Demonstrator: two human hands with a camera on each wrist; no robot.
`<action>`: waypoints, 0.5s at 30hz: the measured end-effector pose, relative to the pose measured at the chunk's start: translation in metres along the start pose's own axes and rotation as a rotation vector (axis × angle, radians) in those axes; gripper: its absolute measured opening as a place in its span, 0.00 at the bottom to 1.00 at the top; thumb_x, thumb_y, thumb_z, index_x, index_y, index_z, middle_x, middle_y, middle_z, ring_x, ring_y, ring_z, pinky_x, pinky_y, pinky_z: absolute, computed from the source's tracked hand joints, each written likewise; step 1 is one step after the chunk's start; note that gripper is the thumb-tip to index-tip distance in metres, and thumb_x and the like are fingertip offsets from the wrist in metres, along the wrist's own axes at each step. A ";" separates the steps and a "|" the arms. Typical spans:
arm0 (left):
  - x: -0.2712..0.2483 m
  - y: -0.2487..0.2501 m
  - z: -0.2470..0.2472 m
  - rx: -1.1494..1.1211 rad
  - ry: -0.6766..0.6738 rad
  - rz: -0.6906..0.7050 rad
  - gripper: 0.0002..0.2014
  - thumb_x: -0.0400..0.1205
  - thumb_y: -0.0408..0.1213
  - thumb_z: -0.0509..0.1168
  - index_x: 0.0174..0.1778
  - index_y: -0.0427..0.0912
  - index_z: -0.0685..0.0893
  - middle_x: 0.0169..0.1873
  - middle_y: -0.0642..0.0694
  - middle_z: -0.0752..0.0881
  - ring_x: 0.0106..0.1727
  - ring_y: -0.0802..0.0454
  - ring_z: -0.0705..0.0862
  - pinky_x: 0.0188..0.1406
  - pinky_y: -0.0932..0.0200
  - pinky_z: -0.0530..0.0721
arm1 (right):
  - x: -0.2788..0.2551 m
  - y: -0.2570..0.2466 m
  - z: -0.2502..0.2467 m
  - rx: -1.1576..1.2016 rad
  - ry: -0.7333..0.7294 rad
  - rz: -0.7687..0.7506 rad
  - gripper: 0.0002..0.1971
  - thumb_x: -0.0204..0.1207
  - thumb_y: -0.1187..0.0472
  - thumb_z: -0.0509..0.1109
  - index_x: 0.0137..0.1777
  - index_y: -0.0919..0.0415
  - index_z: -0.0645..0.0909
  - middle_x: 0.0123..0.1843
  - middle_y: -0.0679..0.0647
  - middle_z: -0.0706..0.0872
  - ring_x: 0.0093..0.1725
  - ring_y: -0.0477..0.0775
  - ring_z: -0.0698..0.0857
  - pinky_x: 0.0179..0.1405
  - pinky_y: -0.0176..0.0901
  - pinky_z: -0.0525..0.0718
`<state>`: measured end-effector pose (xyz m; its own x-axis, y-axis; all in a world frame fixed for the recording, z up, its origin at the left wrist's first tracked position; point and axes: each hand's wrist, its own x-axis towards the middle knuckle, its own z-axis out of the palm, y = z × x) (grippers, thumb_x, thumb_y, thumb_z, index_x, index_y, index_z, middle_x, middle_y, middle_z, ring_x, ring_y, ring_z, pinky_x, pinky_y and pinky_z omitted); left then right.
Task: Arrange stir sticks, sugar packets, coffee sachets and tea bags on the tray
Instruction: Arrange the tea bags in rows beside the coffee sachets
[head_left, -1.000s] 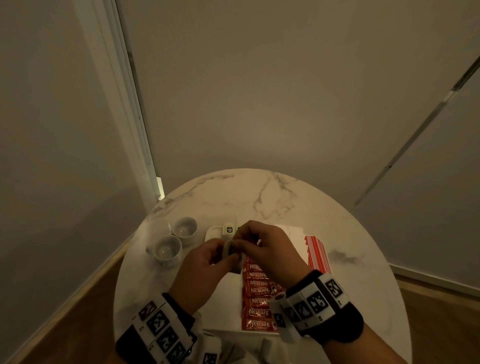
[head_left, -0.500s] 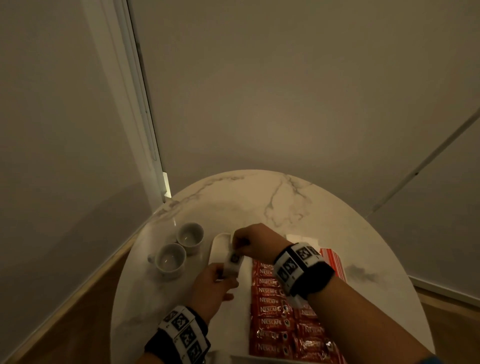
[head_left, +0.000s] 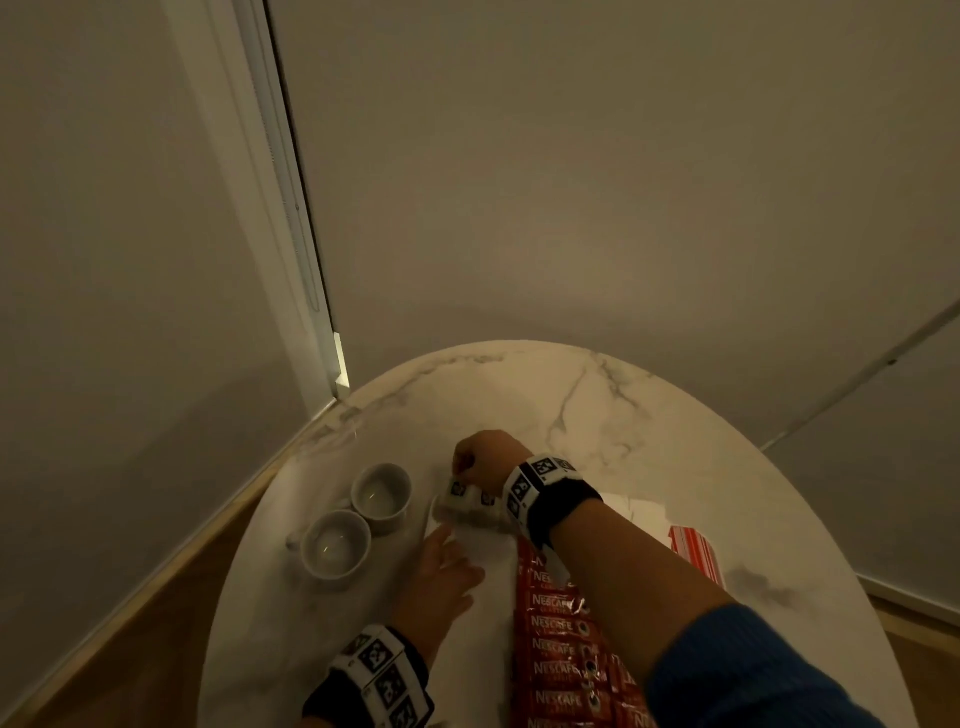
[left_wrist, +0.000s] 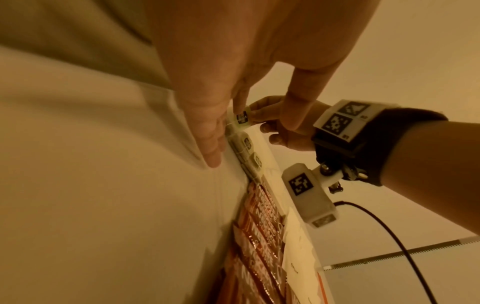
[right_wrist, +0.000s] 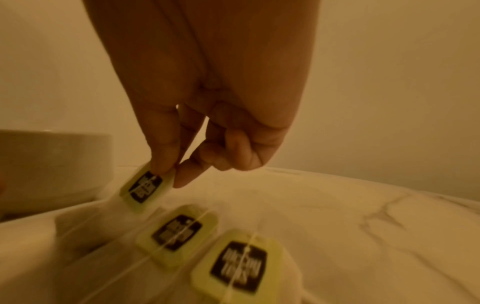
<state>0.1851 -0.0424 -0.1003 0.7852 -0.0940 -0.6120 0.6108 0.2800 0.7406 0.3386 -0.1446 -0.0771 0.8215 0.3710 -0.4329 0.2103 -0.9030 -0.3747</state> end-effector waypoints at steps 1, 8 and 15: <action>0.003 0.000 0.001 0.010 0.006 -0.004 0.31 0.80 0.27 0.64 0.76 0.54 0.65 0.71 0.46 0.73 0.67 0.47 0.76 0.60 0.50 0.76 | 0.003 0.000 -0.001 -0.013 0.006 -0.006 0.09 0.77 0.64 0.69 0.55 0.61 0.87 0.57 0.58 0.87 0.55 0.59 0.85 0.56 0.46 0.83; 0.011 -0.002 0.002 0.044 0.020 0.032 0.24 0.81 0.29 0.64 0.69 0.54 0.69 0.59 0.54 0.77 0.58 0.55 0.78 0.60 0.50 0.77 | 0.015 0.000 -0.001 -0.032 -0.017 -0.021 0.08 0.76 0.63 0.72 0.53 0.61 0.87 0.55 0.57 0.88 0.55 0.58 0.85 0.54 0.46 0.82; 0.012 -0.002 0.000 0.073 0.024 0.023 0.27 0.81 0.28 0.63 0.75 0.52 0.67 0.63 0.50 0.76 0.56 0.58 0.78 0.57 0.53 0.77 | 0.017 0.000 0.005 -0.047 -0.040 -0.016 0.09 0.76 0.63 0.72 0.54 0.62 0.88 0.55 0.57 0.89 0.55 0.58 0.85 0.53 0.44 0.81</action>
<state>0.1934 -0.0440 -0.1087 0.7967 -0.0651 -0.6008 0.5994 0.2116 0.7720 0.3500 -0.1375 -0.0883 0.7963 0.3933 -0.4596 0.2489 -0.9055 -0.3436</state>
